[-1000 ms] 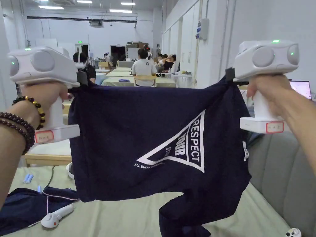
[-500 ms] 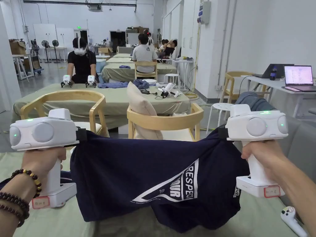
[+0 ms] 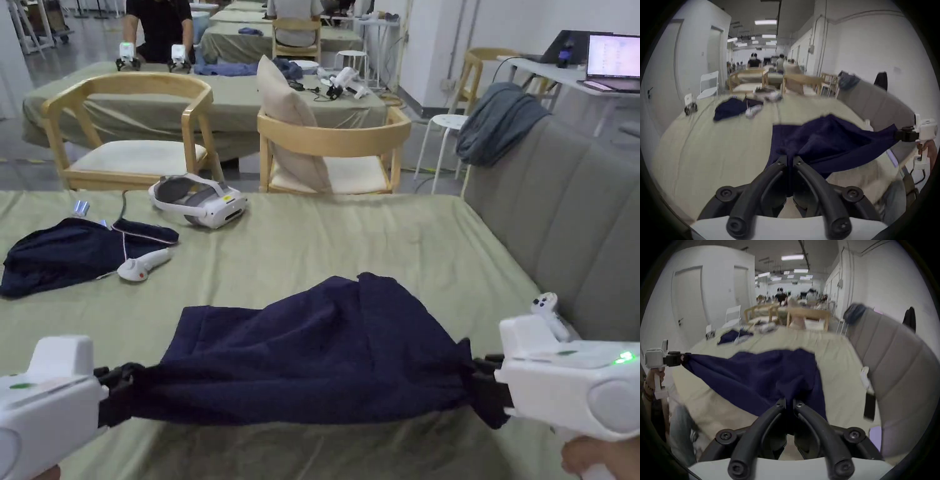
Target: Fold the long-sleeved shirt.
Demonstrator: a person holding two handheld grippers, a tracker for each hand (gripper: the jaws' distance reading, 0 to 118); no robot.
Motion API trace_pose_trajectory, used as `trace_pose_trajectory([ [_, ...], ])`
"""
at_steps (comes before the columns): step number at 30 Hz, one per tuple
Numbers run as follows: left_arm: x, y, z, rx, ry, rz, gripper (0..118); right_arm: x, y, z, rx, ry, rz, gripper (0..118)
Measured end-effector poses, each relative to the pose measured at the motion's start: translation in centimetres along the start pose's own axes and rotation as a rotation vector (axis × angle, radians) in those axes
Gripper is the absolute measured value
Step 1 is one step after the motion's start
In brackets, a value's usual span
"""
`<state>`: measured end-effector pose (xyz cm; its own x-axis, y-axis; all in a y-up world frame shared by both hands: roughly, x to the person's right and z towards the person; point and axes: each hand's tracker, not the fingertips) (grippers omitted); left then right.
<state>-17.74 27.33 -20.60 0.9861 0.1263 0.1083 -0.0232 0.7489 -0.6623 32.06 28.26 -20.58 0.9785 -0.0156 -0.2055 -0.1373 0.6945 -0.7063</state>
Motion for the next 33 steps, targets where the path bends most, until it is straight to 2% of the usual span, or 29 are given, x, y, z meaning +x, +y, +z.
trace_pose_trajectory([
  [3, -0.3, -5.1, 0.6, -0.148, -0.001, -0.017, 9, -0.8, -5.7, -0.7, -0.153, 0.021, 0.017, 4],
  [6, -0.8, -8.4, 1.0, -0.281, -0.018, -0.014, 9, -2.3, -9.9, -1.3, -0.326, 0.079, 0.099, 4],
  [8, -1.0, -9.5, 1.3, -0.305, -0.004, -0.013, 9, -3.5, -11.7, -1.4, -0.410, 0.110, 0.173, 4],
  [15, -0.8, -10.4, 2.0, -0.366, -0.002, -0.008, 9, -6.1, -13.7, -1.1, -0.521, 0.182, 0.295, 4],
  [19, -1.0, -10.5, 2.5, -0.393, -0.028, -0.016, 9, -5.5, -13.7, -1.5, -0.543, 0.181, 0.299, 4],
  [21, -1.2, -10.4, 2.4, -0.373, -0.033, 0.006, 10, -5.0, -13.4, -1.8, -0.516, 0.174, 0.243, 7],
  [22, -1.4, -10.4, 2.4, -0.344, -0.039, 0.034, 22, -4.8, -13.2, -1.8, -0.480, 0.154, 0.214, 22],
  [23, -1.6, -10.2, 2.4, -0.305, -0.051, 0.064, 45, -4.6, -12.9, -1.7, -0.430, 0.143, 0.168, 52],
  [25, -2.2, -9.5, 2.1, -0.291, -0.097, 0.107, 111, -4.0, -12.1, -1.3, -0.346, 0.125, 0.106, 115],
  [26, -2.2, -8.9, 2.2, -0.265, -0.110, 0.129, 106, -3.7, -11.4, -1.0, -0.309, 0.109, 0.079, 118],
  [27, -2.2, -7.5, 3.0, -0.196, -0.135, 0.151, 100, -2.6, -10.6, -1.1, -0.272, 0.113, 0.043, 116],
  [29, -2.4, -5.2, 2.5, -0.187, -0.138, 0.158, 99, -1.5, -8.5, -0.9, -0.218, 0.107, -0.047, 107],
  [30, -2.2, -4.1, 2.4, -0.166, -0.123, 0.153, 97, -1.0, -7.6, -1.0, -0.200, 0.104, -0.076, 93],
  [31, -1.8, -2.7, 2.2, -0.133, -0.101, 0.124, 83, -0.6, -6.1, -1.1, -0.177, 0.098, -0.098, 54],
  [32, -1.4, -1.5, 2.0, -0.108, -0.090, 0.089, 57, -0.2, -4.9, -1.3, -0.147, 0.084, -0.118, 11],
  [33, -0.7, -1.1, 0.0, -0.090, -0.080, 0.044, 17, 0.1, -3.8, -1.8, -0.117, 0.068, -0.120, 1],
])
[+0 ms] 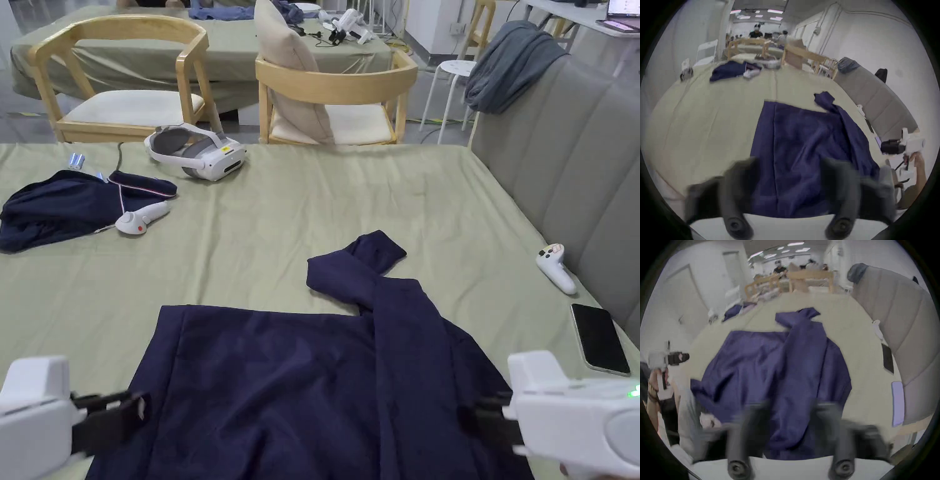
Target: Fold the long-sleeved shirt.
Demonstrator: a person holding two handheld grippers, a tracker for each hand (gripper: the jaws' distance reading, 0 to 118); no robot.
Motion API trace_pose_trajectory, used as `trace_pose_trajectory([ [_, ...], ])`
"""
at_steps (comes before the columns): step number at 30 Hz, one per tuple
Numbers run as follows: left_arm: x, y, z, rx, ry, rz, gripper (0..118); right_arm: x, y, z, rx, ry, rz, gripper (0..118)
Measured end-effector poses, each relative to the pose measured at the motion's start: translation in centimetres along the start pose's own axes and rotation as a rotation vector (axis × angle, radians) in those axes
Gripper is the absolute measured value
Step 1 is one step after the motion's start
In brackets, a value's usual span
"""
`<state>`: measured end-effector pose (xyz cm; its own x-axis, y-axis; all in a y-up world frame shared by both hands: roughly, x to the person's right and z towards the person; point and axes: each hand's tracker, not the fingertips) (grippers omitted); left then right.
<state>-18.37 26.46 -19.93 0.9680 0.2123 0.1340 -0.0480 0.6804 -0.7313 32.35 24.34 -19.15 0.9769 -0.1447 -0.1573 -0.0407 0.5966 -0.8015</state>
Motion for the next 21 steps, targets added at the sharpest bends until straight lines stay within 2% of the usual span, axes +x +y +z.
trace_pose_trajectory([
  [1, 0.5, 1.1, -0.8, 0.023, 0.026, -0.034, 4, 0.2, 1.3, -0.5, 0.027, -0.022, -0.005, 0],
  [2, 0.8, 2.3, -1.8, 0.094, 0.083, -0.066, 4, 0.7, 2.8, -1.1, 0.041, -0.033, -0.014, 0],
  [6, 1.7, 6.1, -5.9, 0.068, 0.017, -0.072, 4, 1.3, 10.8, -4.6, 0.061, -0.030, 0.006, 0],
  [12, 2.2, 9.7, -12.8, 0.068, 0.006, -0.071, 4, 1.8, 25.9, -16.4, 0.052, -0.064, 0.053, 1],
  [13, 2.2, 9.8, -13.7, 0.065, 0.001, -0.072, 4, 2.1, 28.0, -19.1, 0.033, -0.072, 0.063, 16],
  [16, 1.8, 9.7, -15.6, 0.048, -0.020, -0.050, 4, 3.4, 32.3, -27.4, -0.053, -0.116, 0.022, 102],
  [17, 1.6, 9.5, -16.1, 0.044, -0.033, -0.039, 4, 3.8, 33.0, -29.8, -0.084, -0.140, 0.007, 106],
  [19, 1.1, 9.0, -17.0, 0.032, -0.044, -0.011, 4, 4.1, 33.3, -33.7, -0.133, -0.179, -0.022, 98],
  [21, 0.5, 8.6, -17.5, 0.025, -0.042, 0.004, 4, 4.6, 32.5, -37.3, -0.171, -0.213, -0.051, 97],
])
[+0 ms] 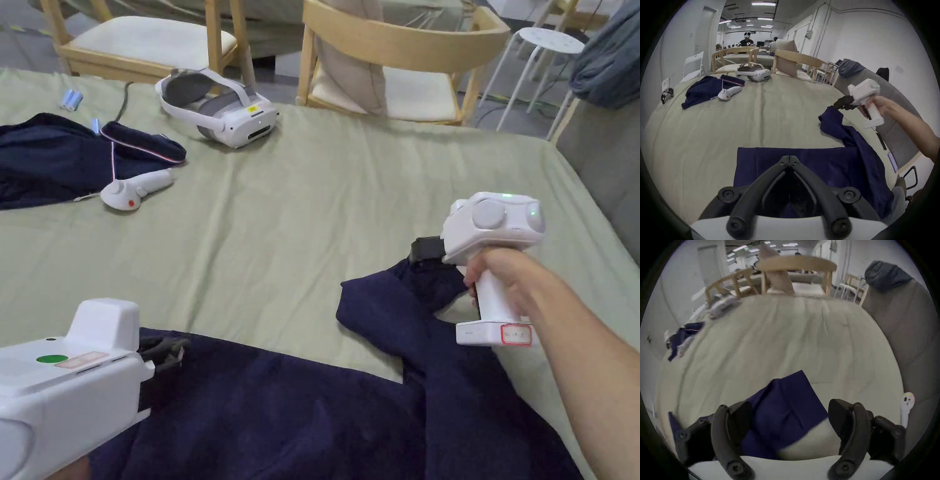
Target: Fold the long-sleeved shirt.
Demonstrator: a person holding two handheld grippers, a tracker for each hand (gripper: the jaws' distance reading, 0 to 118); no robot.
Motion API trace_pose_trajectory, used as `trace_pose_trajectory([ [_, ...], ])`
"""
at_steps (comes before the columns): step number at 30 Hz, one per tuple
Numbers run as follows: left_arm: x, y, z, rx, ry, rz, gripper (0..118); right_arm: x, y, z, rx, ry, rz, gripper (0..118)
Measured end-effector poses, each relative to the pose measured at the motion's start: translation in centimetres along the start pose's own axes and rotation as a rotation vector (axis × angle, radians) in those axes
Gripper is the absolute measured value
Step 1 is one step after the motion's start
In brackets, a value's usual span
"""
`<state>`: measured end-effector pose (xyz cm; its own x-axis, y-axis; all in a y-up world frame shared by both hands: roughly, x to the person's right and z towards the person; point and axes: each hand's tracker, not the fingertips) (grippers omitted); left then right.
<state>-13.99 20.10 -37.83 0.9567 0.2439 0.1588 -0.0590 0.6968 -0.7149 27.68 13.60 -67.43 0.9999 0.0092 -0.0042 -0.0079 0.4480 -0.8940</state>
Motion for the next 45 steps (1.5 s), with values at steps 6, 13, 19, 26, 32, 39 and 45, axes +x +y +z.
trace_pose_trajectory([
  [6, -1.2, -1.4, 0.0, -0.032, 0.031, 0.024, 4, -2.2, -3.0, 2.7, 0.022, 0.028, 0.025, 6],
  [13, 0.2, -1.8, 2.6, -0.026, 0.006, 0.016, 4, -0.1, 0.6, 7.9, 0.181, 0.041, 0.026, 5],
  [19, 1.8, -1.8, 7.5, 0.038, -0.051, 0.022, 4, 3.2, -3.1, 23.7, 0.421, 0.077, 0.133, 6],
  [26, 3.3, -3.2, 12.3, 0.076, -0.088, 0.003, 4, 3.2, -16.5, 33.4, 0.451, 0.051, 0.174, 6],
  [32, 3.6, -5.5, 15.9, 0.090, -0.102, -0.008, 4, 3.4, -28.9, 33.4, 0.410, 0.058, 0.111, 6],
  [39, 2.8, -7.6, 16.6, 0.059, -0.100, 0.003, 4, 0.7, -38.4, 23.1, 0.036, 0.106, 0.155, 6],
  [45, 3.3, -8.1, 17.2, 0.050, -0.100, 0.014, 4, -1.4, -41.3, 19.9, -0.066, 0.060, 0.218, 5],
])
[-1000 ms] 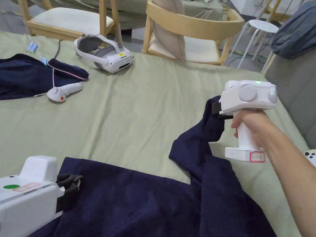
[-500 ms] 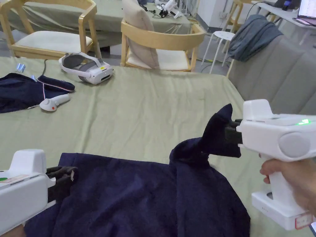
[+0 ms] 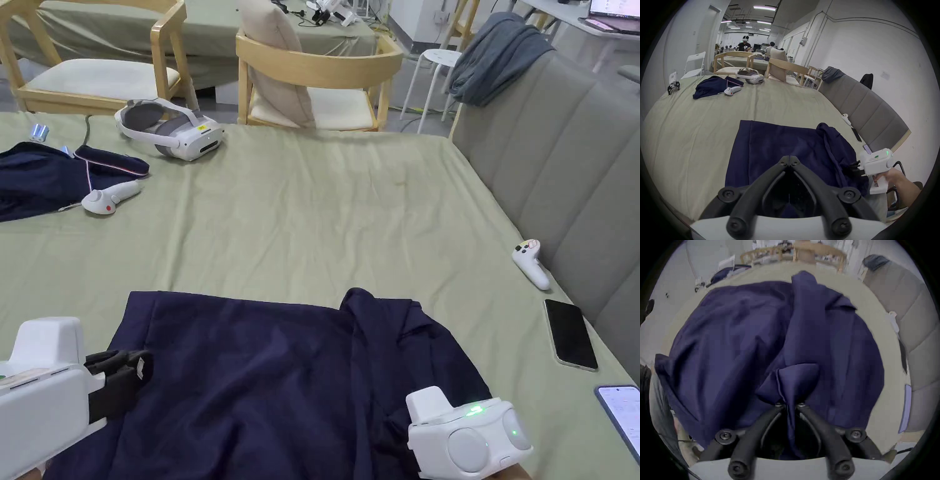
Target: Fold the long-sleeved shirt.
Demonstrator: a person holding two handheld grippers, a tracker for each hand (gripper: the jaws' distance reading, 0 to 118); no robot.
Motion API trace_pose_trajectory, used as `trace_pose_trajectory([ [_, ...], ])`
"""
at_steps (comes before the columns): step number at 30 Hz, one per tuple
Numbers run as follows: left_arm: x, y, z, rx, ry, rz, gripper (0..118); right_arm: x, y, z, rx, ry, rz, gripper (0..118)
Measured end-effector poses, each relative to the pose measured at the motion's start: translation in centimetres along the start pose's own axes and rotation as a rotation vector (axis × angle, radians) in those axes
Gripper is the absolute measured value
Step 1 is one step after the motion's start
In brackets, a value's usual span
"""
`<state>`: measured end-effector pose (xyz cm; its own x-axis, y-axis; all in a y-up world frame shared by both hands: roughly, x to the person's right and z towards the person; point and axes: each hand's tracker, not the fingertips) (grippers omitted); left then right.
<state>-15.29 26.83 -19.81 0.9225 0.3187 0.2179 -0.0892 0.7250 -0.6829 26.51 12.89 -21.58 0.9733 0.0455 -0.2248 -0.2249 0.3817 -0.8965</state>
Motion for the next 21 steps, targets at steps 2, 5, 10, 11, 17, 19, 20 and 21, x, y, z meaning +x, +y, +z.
trace_pose_trajectory([
  [2, 0.0, -0.1, -0.1, -0.001, 0.001, -0.005, 4, -0.1, -0.6, 0.5, -0.049, 0.103, -0.021, 5],
  [5, 0.1, 0.0, -0.5, -0.002, -0.005, -0.005, 4, -0.5, -2.5, 0.3, -0.048, 0.128, 0.006, 6],
  [10, 1.4, 0.3, -1.0, 0.000, -0.023, -0.013, 4, 0.2, -2.2, 1.6, 0.012, 0.157, -0.057, 21],
  [11, 1.6, 0.3, -1.1, 0.000, -0.025, -0.014, 4, 0.3, -2.2, 2.0, 0.043, 0.164, -0.069, 40],
  [17, 1.5, 0.5, -2.2, -0.015, -0.033, -0.018, 4, 2.8, -0.4, 7.6, 0.220, 0.102, -0.171, 101],
  [19, 1.6, 0.8, -3.1, -0.032, -0.028, -0.027, 4, 4.1, 0.3, 9.7, 0.268, 0.076, -0.228, 40],
  [20, 1.5, 1.1, -3.9, -0.037, -0.022, -0.036, 4, 4.5, 0.4, 10.4, 0.298, 0.068, -0.247, 3],
  [21, 1.2, 1.5, -4.9, -0.047, -0.014, -0.048, 4, 4.9, 0.5, 10.8, 0.318, 0.048, -0.258, 1],
])
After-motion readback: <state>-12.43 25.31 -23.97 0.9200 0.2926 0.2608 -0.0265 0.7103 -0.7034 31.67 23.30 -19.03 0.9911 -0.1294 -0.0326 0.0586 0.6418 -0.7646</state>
